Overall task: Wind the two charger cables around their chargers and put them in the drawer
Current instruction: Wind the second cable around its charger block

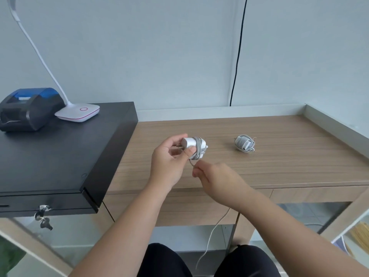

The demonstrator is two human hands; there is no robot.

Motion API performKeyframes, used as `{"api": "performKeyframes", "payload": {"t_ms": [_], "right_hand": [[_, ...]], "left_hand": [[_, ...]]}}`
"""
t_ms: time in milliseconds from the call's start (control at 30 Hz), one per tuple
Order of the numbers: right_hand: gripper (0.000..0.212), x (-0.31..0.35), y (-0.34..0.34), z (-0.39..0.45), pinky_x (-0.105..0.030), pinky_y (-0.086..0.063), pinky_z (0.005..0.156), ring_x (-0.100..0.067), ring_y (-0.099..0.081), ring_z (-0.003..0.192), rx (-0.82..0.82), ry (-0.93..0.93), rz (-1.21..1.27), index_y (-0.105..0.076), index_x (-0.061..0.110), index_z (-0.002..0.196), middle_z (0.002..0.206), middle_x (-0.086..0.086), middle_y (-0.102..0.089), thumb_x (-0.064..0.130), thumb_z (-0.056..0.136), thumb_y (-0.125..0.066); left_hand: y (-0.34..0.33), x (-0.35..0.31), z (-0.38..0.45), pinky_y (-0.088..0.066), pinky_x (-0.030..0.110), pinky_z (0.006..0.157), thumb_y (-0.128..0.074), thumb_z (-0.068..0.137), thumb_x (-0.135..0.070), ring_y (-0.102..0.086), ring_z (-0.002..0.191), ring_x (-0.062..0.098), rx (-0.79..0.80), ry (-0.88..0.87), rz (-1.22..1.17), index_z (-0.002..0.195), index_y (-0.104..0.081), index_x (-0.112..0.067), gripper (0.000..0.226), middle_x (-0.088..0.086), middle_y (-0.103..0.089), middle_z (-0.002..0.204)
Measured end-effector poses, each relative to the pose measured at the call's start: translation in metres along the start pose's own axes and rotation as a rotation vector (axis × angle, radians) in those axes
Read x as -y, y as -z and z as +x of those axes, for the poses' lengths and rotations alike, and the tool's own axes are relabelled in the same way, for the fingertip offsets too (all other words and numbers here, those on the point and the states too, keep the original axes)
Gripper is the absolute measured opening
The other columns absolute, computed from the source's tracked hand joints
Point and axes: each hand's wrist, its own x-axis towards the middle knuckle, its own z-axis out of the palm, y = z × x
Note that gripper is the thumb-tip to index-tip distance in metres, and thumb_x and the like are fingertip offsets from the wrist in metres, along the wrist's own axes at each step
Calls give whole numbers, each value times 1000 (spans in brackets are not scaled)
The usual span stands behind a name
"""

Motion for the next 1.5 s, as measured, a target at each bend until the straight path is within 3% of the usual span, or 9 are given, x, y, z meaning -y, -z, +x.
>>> {"api": "performKeyframes", "payload": {"t_ms": [133,367,533,633,933,1067,1267,1400,1500], "right_hand": [[16,-3,29,9,-34,-45,60,-33,-61,78,-63,-44,-213,-59,25,99,80,-7,-61,26,96,-43],[18,-15,57,21,-29,-41,57,-17,-49,58,-171,34,-163,-65,26,86,53,8,-46,40,92,-55],[26,-34,61,32,-24,-34,56,-6,-41,53,-22,53,337,-68,21,75,55,-10,-53,46,83,-65],[25,-38,53,29,-14,-28,45,-1,-34,42,45,27,754,-62,15,71,44,8,-44,24,94,-59],[32,-21,-1,18,-18,-3,44,-9,-7,44,182,-272,1380,-45,24,66,49,7,-18,17,96,-39],[33,-9,-19,6,-15,-10,39,-6,-18,36,151,-324,1232,-47,20,72,46,7,-28,24,102,-36],[25,-1,9,-5,-15,-35,53,-2,-44,54,-30,-128,301,-59,20,76,57,10,-49,24,98,-46],[22,-1,43,-5,-32,-37,54,-11,-46,52,-91,-29,124,-63,14,82,53,6,-48,26,96,-50],[23,-5,59,3,-21,-30,45,-9,-42,44,-136,-9,124,-61,21,75,44,7,-45,29,94,-53]], "left_hand": [[3,3,0,-54,26,81,-76,82,-21,-66,91,10,103,-211,341,119,-66,-32,40,-7,-67,102],[21,-6,4,-53,39,92,-73,85,-21,-63,105,8,340,-244,442,125,-64,-30,42,-10,-65,113],[29,-19,1,-53,40,94,-75,81,-29,-67,101,19,477,-116,217,113,-67,-45,37,-4,-73,109],[26,-26,-2,-56,35,83,-78,78,-26,-66,95,22,525,-72,-54,112,-70,-29,35,1,-72,108],[-1,-15,-7,-56,36,77,-80,70,-31,-67,88,19,325,63,-561,111,-68,-15,45,4,-71,99],[-9,-13,-5,-54,26,63,-67,77,-18,-67,80,16,114,153,-604,110,-63,-11,33,6,-69,97],[-2,0,-1,-55,26,78,-73,84,-15,-67,86,9,88,3,-24,111,-67,-30,31,3,-70,104],[7,-1,-2,-44,5,76,-76,83,-22,-60,86,-4,151,-123,331,115,-65,-40,39,-9,-69,105],[13,-5,-6,-45,7,77,-75,83,-25,-60,87,-5,208,-106,303,115,-63,-42,38,-13,-69,107]]}}
